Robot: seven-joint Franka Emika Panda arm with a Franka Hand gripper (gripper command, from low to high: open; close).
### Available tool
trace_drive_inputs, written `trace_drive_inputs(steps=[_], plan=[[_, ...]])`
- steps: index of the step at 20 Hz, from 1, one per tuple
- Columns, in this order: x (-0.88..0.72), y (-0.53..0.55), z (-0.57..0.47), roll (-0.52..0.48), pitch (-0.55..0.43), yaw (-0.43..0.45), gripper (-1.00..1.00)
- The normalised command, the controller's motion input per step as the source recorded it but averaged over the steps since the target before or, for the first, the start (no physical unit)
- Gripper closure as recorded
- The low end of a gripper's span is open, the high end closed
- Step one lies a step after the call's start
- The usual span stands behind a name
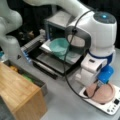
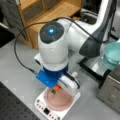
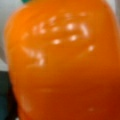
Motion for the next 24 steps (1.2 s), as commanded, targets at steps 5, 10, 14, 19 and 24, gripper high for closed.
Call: trace_drive_inputs(steps=[5,10,14,19,24], plan=[[-0.03,-0.05,0.36,-0.037,0.092,0.059,1.00],[0.03,-0.09,0.15,0.001,0.048,0.032,1.00],[0.05,-0.14,-0.02,0.026,0.056,0.041,1.00],[0.07,-0.16,-0.02,0.032,0.052,-0.089,1.00],[0.17,-0.08,0.02,-0.042,0.023,-0.628,1.00]])
